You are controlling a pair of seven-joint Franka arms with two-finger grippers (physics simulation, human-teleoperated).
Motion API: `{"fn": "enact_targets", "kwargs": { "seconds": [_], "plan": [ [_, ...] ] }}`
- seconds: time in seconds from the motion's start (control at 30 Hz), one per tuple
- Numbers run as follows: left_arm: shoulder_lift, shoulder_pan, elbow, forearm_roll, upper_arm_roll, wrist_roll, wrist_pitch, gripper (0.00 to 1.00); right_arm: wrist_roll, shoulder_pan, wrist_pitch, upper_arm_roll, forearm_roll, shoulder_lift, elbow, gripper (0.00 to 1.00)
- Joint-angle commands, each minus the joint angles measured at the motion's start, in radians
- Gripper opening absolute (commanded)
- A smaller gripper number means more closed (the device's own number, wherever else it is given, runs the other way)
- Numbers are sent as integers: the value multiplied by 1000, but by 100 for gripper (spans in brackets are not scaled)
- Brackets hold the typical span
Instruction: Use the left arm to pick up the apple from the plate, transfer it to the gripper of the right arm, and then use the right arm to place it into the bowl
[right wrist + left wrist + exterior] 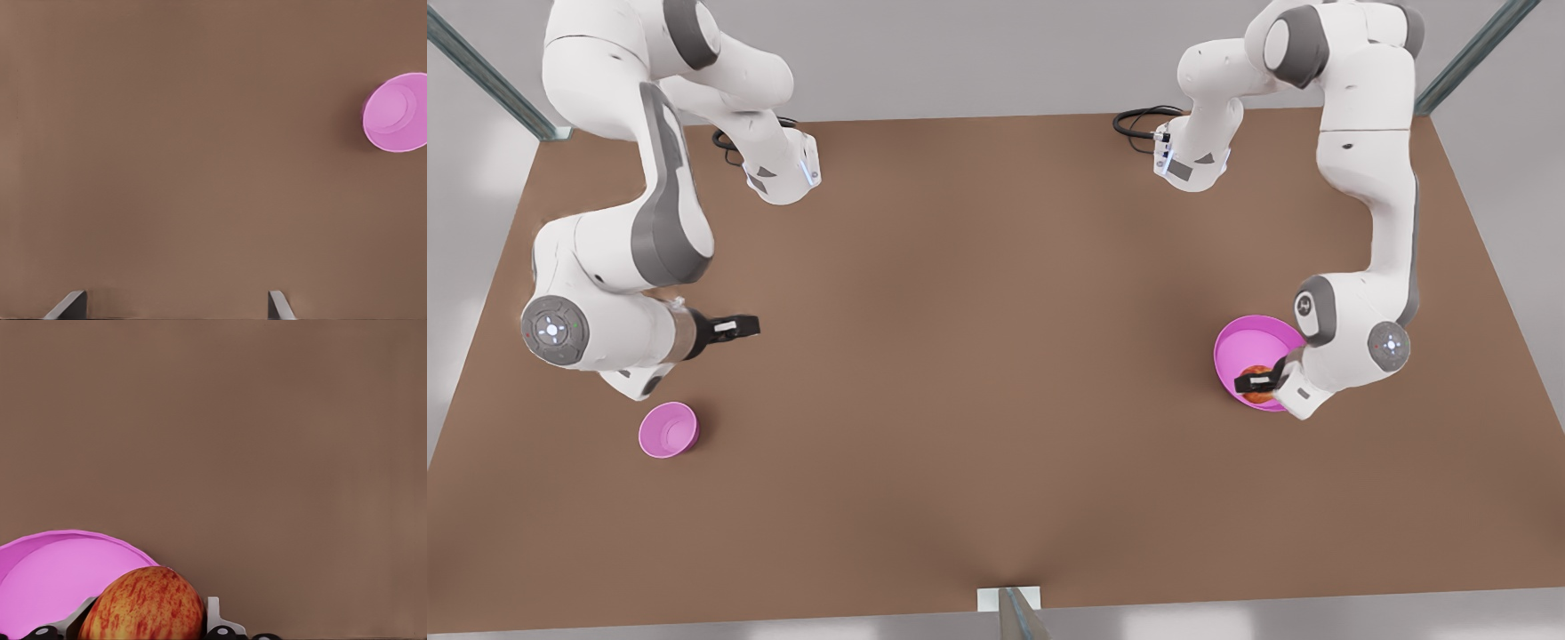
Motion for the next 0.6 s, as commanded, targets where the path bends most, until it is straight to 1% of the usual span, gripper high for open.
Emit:
{"fn": "enact_targets", "kwargs": {
  "seconds": [0.0, 0.03, 0.07, 0.1, 0.13, 0.17, 0.2, 0.23, 0.27, 0.3, 0.33, 0.4, 0.43, 0.5, 0.57],
  "plan": [
    [19, -5, 75, -168, -70, -9, -216, 80, -251, 3, 29, 39, 289, 134, 100, 100],
    [22, -6, 95, -172, -121, -32, -228, 80, -303, -28, 67, 76, 427, 223, 117, 100],
    [36, -6, 124, -234, -159, -32, -251, 80, -365, -31, 125, 108, 519, 274, 121, 100],
    [54, -6, 161, -320, -207, -34, -265, 80, -415, -31, 246, 181, 573, 296, 124, 100],
    [91, -8, 209, -383, -268, -38, -277, 80, -461, -31, 357, 272, 607, 389, 173, 100],
    [148, -8, 270, -450, -313, -76, -277, 80, -533, -31, 439, 323, 634, 461, 203, 100],
    [223, -9, 348, -465, -394, -173, -277, 80, -621, -31, 503, 364, 634, 500, 206, 100],
    [270, -23, 403, -469, -420, -202, -271, 80, -690, -29, 510, 369, 636, 501, 204, 100],
    [333, -58, 471, -507, -446, -224, -250, 80, -821, -31, 509, 369, 636, 501, 201, 100],
    [378, -101, 535, -520, -446, -258, -234, 80, -981, -29, 533, 370, 634, 507, 204, 100],
    [425, -140, 577, -615, -463, -264, -179, 80, -1157, -25, 566, 373, 634, 513, 203, 100],
    [445, -190, 578, -667, -469, -265, -44, 80, -1397, -26, 569, 372, 636, 515, 195, 100],
    [458, -207, 584, -722, -469, -261, -15, 80, -1501, -28, 582, 373, 640, 515, 192, 100],
    [464, -206, 589, -730, -471, -251, -21, 80, -1600, -43, 581, 376, 722, 513, 157, 100],
    [464, -204, 589, -731, -471, -250, -21, 80, -1695, -68, 570, 395, 726, 512, 141, 100]
  ]
}}
